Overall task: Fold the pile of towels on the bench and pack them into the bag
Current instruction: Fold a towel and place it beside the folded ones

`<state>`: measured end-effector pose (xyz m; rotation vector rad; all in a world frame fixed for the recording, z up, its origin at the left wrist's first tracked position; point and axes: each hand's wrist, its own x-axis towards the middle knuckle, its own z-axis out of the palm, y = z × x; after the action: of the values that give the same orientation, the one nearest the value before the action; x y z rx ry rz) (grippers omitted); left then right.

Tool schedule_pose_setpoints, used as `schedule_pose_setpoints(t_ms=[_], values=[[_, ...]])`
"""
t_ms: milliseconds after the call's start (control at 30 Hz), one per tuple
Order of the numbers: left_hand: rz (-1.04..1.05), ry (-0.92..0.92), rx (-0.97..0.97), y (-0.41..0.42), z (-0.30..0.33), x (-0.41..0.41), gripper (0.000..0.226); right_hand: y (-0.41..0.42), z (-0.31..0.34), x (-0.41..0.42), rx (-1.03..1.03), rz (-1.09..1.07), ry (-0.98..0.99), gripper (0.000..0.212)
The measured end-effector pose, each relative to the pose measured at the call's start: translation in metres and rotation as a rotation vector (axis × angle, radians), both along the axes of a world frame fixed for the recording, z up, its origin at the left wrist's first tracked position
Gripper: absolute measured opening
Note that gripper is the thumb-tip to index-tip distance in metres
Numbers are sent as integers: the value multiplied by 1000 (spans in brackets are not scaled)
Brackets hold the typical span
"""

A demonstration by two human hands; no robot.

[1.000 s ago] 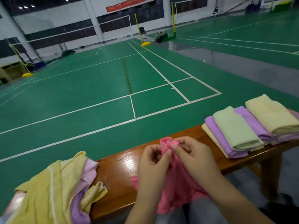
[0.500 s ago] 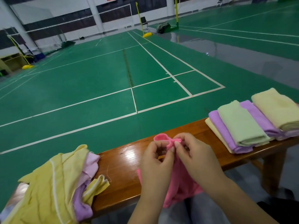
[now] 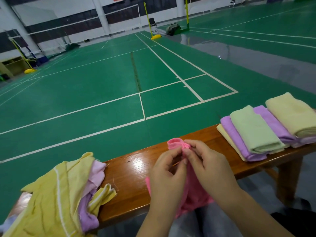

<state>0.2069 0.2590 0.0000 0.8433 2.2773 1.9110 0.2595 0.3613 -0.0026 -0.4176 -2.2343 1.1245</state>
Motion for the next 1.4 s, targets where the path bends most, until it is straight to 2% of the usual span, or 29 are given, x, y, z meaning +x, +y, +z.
schedule_pose_setpoints(t_ms=[100, 233, 300, 367, 433, 467, 533, 567, 633, 733, 933, 1067, 1133, 1300, 1400], values=[[-92, -85, 16, -2, -3, 0, 52, 5, -1, 1, -26, 41, -25, 41], [-309, -337, 193, -8, -3, -4, 54, 16, 4, 2, -41, 68, -1, 36], [-363, -377, 224, -13, -1, -9, 49, 20, 7, 1, -85, 131, 40, 34], [-333, -374, 243, -16, 1, -16, 37, 22, 10, -1, -223, 221, 78, 27], [-201, -323, 250, -20, -2, -28, 35, 25, 16, -4, -391, 292, 109, 20], [-116, -273, 211, -23, -5, -36, 42, 27, 20, -4, -464, 328, 127, 18], [-32, -201, 74, -29, -9, -51, 72, 31, 30, -4, -601, 430, 166, 16], [-79, -209, 22, -33, -11, -57, 87, 33, 34, -5, -663, 480, 183, 18], [-228, -285, 14, -37, -13, -65, 97, 38, 42, -7, -754, 549, 217, 21], [-232, -211, -1, -37, -9, -65, 85, 44, 48, -9, -754, 569, 236, 21], [-257, -52, 98, -50, 17, -68, 47, 61, 54, -9, -758, 314, 269, 15], [-280, 99, -3, -55, 37, -74, 25, 63, 66, -9, -753, 301, 289, 23], [-329, 134, -24, -58, 44, -79, 18, 62, 72, -11, -749, 311, 315, 16], [-366, 208, -182, -57, 35, -89, 25, 59, 79, -15, -753, 301, 332, 14], [-304, 173, -132, -52, 27, -84, 31, 58, 78, -15, -758, 302, 317, 15]])
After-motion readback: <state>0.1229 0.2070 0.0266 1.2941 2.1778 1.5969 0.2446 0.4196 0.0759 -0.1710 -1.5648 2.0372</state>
